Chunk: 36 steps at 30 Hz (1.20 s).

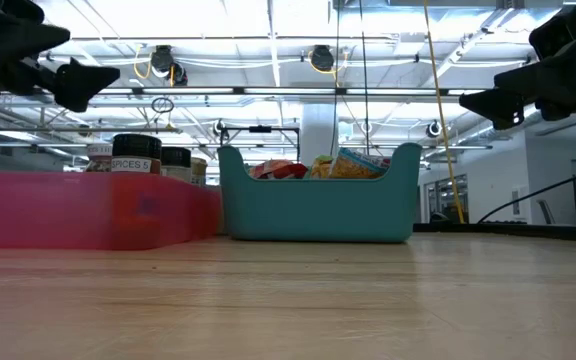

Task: Pick & Place Food Item
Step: Return to Home Position

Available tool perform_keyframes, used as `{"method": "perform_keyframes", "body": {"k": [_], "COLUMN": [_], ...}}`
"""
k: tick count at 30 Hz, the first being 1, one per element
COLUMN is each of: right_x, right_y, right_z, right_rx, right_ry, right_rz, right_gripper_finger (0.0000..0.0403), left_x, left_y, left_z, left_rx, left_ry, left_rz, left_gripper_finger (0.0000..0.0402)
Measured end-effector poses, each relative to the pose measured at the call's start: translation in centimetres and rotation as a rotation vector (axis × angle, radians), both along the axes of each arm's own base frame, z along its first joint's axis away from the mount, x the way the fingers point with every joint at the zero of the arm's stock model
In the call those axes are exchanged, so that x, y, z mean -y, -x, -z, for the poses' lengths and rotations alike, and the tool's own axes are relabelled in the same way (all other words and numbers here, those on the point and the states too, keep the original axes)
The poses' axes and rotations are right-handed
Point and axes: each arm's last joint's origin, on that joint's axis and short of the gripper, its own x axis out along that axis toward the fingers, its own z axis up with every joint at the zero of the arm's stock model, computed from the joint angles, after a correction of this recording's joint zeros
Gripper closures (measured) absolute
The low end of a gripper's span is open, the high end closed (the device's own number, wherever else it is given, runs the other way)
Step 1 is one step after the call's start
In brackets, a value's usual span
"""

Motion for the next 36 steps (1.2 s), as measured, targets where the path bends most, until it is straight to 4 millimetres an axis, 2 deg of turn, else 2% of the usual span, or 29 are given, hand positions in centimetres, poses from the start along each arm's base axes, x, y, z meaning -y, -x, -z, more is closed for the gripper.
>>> {"method": "perform_keyframes", "body": {"k": [15,22,36], "right_x": [0.0,0.0,0.0], "right_y": [0.0,0.0,0.0], "right_z": [0.0,0.0,-0.1], "right_rx": [0.002,0.002,0.006], "right_ry": [0.012,0.012,0.006], "right_rz": [0.001,0.0,0.002], "right_gripper_finger": [0.0096,0.0096,0.0096], "left_x": [-1.8,-1.8,-1.8], "left_y": [-0.2,-0.3,-0.3], "left_z": [0.3,0.6,0.6], "left_rx": [-0.034,-0.066,-0.065], "left_ry": [0.004,-0.027,-0.045], "left_rz": [-0.255,-0.055,-0.078], "left_gripper_finger": [0.0005,0.0005,0.0005]}}
